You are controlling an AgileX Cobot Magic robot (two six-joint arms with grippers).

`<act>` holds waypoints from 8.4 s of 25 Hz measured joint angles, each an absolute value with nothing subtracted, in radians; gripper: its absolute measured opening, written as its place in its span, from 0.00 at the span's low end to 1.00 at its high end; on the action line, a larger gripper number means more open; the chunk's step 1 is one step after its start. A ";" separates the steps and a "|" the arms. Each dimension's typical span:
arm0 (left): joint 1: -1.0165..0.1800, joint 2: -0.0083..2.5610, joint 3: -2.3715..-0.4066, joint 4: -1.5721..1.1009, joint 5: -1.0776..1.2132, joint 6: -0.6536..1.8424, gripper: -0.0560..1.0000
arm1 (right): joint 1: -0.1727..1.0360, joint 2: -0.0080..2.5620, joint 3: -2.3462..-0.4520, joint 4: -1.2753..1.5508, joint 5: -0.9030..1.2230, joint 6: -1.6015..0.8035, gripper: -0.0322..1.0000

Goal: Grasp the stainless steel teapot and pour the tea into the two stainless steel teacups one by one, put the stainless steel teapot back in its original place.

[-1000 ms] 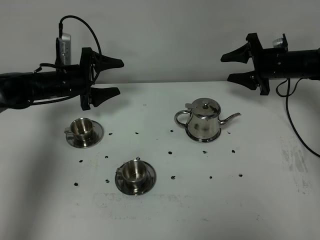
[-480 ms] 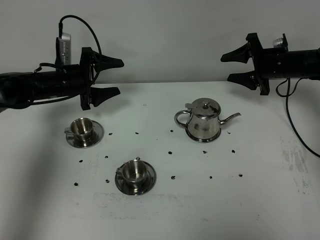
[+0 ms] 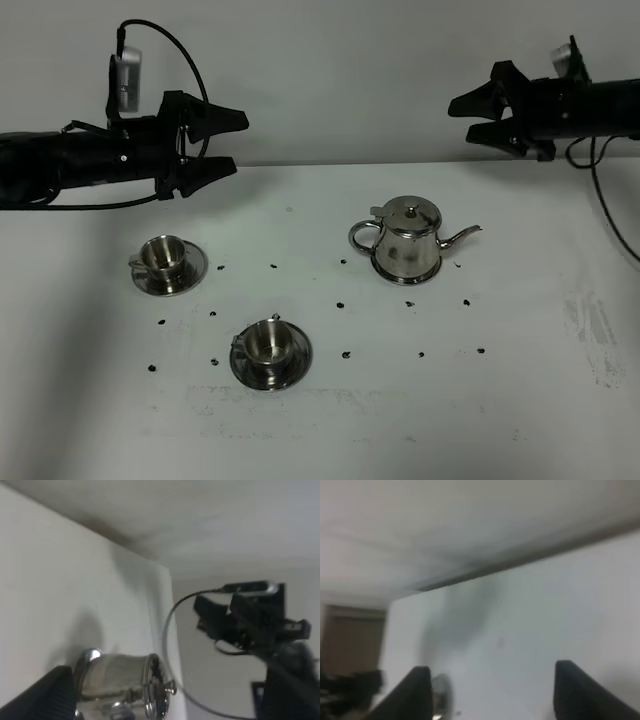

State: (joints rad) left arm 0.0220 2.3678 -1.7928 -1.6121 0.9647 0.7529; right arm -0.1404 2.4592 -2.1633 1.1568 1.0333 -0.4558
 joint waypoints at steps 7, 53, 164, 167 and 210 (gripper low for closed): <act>0.018 2.216 -1.793 -1.207 0.805 0.802 0.68 | -0.126 2.374 -2.277 0.719 0.989 -0.464 0.48; 0.098 0.480 -0.697 -0.224 0.914 0.233 0.65 | 0.263 1.463 -1.305 0.525 0.468 -0.652 0.43; 0.098 0.014 -0.457 -0.129 1.062 0.129 0.56 | 0.428 2.270 -2.691 0.199 0.956 -0.291 0.42; 0.098 0.014 -0.457 -0.129 1.062 0.129 0.56 | 0.427 2.209 -2.569 0.198 0.879 -0.290 0.39; 0.098 0.014 -0.457 -0.127 1.063 0.130 0.56 | 0.466 2.155 -1.409 -0.032 0.154 0.000 0.34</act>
State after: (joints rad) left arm 0.0984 0.0136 -0.4575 -0.1269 1.0630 0.1300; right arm 0.4658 2.1553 -1.4087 -0.0324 0.1542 0.0000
